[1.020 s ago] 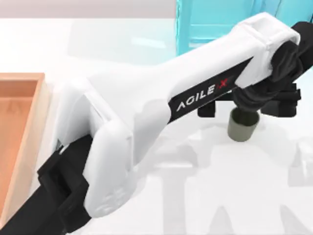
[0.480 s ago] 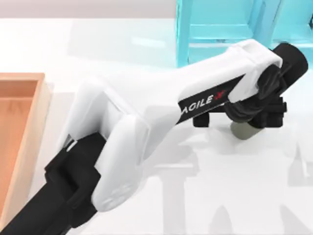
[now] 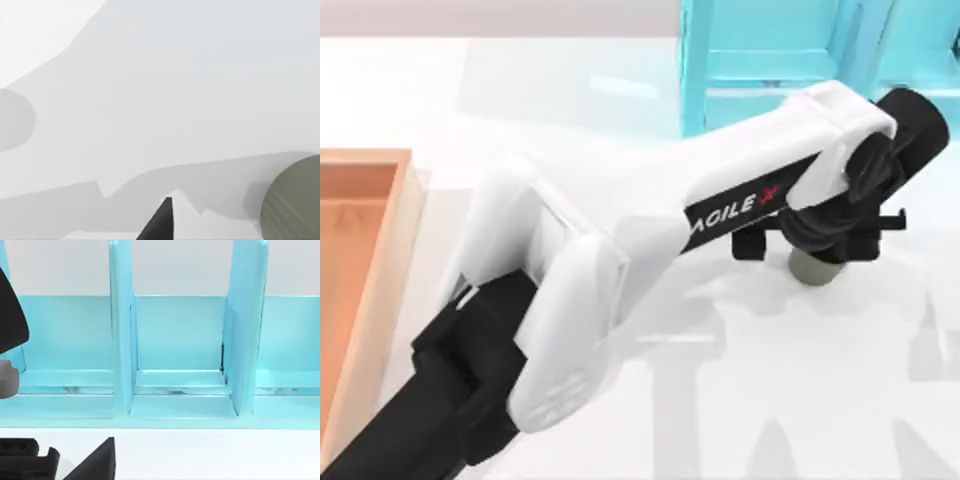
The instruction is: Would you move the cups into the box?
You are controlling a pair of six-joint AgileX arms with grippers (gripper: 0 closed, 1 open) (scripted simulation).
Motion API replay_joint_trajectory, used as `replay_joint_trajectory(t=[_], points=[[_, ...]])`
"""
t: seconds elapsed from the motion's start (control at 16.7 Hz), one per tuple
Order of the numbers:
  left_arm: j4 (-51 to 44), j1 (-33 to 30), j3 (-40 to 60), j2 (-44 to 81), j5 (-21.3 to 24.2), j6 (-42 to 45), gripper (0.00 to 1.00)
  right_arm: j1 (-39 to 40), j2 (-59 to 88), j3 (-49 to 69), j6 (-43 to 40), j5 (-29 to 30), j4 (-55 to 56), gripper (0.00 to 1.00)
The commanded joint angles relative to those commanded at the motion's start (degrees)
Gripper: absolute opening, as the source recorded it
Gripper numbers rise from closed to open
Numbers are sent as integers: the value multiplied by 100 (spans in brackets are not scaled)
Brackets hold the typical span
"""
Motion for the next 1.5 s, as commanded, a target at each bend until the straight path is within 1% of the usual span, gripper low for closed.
replay_joint_trajectory(t=[0.36,0.42,1.02,1.2,1.5], points=[[0,0,0,0,0,0,2,0,0,0,0,0,0,100],[0,0,0,0,0,0,0,0,0,0,0,0,0,100],[-3,9,-84,-101,3,39,0,0,0,0,0,0,0,100],[-22,190,-613,-659,39,223,0,0,0,0,0,0,0,100],[-50,608,-1806,-2079,144,622,0,0,0,0,0,0,0,100]])
